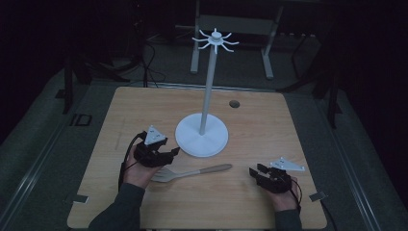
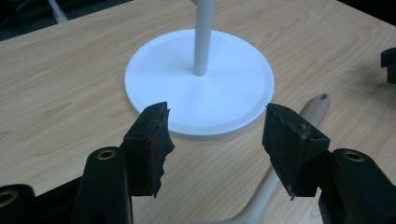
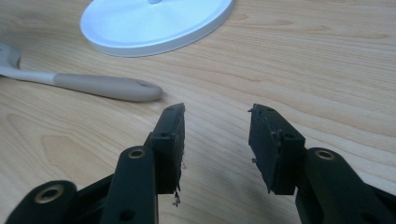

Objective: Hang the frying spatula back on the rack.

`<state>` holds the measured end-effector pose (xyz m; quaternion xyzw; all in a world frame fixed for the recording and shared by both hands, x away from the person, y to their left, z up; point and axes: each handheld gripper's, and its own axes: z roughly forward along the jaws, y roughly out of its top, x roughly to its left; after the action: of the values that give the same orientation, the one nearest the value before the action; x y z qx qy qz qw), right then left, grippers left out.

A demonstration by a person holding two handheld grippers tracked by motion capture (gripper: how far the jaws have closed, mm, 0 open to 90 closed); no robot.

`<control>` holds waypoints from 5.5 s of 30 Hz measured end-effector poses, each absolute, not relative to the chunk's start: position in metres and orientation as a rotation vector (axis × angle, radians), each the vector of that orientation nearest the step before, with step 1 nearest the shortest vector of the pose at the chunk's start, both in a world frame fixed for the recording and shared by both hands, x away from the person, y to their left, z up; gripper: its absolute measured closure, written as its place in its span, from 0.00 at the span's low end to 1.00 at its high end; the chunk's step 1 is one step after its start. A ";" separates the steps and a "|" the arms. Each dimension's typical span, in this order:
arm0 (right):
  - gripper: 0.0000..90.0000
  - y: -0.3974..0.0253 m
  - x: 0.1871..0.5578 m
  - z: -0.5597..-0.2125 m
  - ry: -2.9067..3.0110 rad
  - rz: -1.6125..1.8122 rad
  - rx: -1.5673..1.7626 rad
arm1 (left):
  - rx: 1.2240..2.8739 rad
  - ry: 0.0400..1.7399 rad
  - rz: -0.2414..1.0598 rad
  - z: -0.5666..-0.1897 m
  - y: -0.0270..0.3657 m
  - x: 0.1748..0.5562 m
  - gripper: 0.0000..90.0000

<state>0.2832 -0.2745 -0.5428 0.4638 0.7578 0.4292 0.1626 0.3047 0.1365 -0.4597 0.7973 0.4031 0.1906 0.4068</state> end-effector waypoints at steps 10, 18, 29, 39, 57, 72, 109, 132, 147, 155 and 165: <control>0.60 -0.277 0.283 -0.541 2.151 1.267 1.333 | 2.101 0.965 0.471 -0.454 0.123 0.315 0.47; 0.65 -0.281 0.281 -0.537 2.121 1.328 1.331 | 2.140 0.927 0.454 -0.450 0.115 0.320 0.47; 0.63 -0.285 0.281 -0.537 2.103 1.333 1.345 | 2.197 0.884 0.431 -0.449 0.100 0.325 0.47; 0.64 -0.285 0.281 -0.537 2.099 1.327 1.355 | 2.248 0.840 0.408 -0.447 0.087 0.329 0.47; 0.68 -0.286 0.282 -0.540 2.112 1.308 1.371 | 2.374 0.776 0.366 -0.461 0.067 0.340 0.50; 0.67 -0.288 0.282 -0.540 2.105 1.309 1.389 | 2.537 0.707 0.248 -0.483 0.048 0.344 0.66; 0.62 -0.293 0.282 -0.541 2.092 1.333 1.425 | 2.841 0.554 0.163 -0.523 0.007 0.343 0.80; 0.62 -0.293 0.283 -0.543 2.099 1.341 1.438 | 2.867 0.681 0.112 -0.525 0.001 0.359 0.82; 0.61 -0.293 0.285 -0.545 2.108 1.339 1.446 | 2.889 0.650 0.063 -0.525 -0.002 0.365 0.83; 0.61 -0.296 0.285 -0.544 2.095 1.342 1.457 | 2.886 0.634 0.098 -0.525 -0.003 0.361 0.83; 0.60 -0.297 0.285 -0.545 2.070 1.329 1.472 | 2.815 0.654 0.179 -0.513 0.002 0.354 0.83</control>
<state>0.2847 -0.2969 -0.5445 0.5087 0.7152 0.4592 0.1373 0.3540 0.0020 -0.5131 0.9648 0.2243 0.0612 0.1229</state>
